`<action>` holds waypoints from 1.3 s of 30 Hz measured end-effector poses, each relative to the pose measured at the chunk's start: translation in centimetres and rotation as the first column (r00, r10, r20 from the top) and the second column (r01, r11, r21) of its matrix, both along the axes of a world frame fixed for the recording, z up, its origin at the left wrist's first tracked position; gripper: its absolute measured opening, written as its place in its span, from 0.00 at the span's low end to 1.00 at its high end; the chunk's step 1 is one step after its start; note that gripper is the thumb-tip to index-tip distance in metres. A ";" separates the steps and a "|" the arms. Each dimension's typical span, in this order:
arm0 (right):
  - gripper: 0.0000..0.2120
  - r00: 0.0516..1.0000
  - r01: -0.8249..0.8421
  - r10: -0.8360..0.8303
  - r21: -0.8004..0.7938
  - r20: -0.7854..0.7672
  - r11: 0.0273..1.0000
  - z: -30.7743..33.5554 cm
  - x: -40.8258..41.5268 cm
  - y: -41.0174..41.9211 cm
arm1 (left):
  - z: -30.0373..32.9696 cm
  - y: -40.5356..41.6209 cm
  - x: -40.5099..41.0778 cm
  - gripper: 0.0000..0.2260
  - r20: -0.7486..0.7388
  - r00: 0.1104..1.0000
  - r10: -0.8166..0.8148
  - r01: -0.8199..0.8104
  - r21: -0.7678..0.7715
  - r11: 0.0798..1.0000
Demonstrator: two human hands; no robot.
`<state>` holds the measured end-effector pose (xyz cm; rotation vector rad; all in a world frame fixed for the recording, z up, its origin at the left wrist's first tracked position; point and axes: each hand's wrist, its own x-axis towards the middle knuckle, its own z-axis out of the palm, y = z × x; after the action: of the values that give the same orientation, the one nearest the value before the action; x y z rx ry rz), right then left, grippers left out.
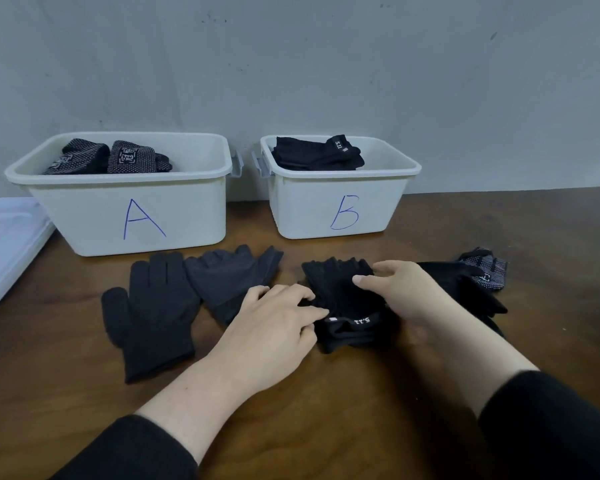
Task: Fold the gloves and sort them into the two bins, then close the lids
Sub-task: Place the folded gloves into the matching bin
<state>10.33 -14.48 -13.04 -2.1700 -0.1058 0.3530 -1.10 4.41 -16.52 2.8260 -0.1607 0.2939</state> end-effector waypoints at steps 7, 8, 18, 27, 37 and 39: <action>0.12 0.987 -0.002 0.070 0.425 -0.143 0.905 1.5 -0.8 0.8 | 0.1 0.7 0.3 0.13 0.139 0.986 0.088 -0.047 -0.275 0.960; 0.13 0.989 0.032 0.043 0.491 -0.141 0.870 1.7 -1.1 0.9 | 0.2 0.8 0.3 0.12 0.157 0.976 0.149 -0.079 -0.382 0.921; 0.16 0.991 0.128 -0.027 0.850 -0.133 0.510 3.8 -3.7 2.6 | 2.6 -1.3 0.4 0.41 -0.309 0.951 -0.005 -0.309 -0.951 -0.013; 0.19 0.974 0.007 0.182 0.814 -0.138 0.580 6.3 -3.7 1.7 | 4.2 1.0 0.5 0.06 -0.193 0.978 -0.079 -0.203 -0.969 -0.140; 0.10 0.970 -0.125 0.201 0.422 -0.140 0.898 10.8 -1.8 1.5 | 6.4 3.5 2.2 0.11 -0.146 0.988 0.044 -0.147 -0.989 0.026; 0.09 0.984 -0.116 0.162 0.404 -0.080 0.907 12.2 -1.3 1.8 | 7.1 4.0 3.0 0.10 -0.089 0.992 0.085 -0.091 -0.996 0.017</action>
<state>9.02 -12.69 -0.84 -1.7387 -0.2496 0.4892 1.92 8.46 -9.37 1.2968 0.1995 0.2565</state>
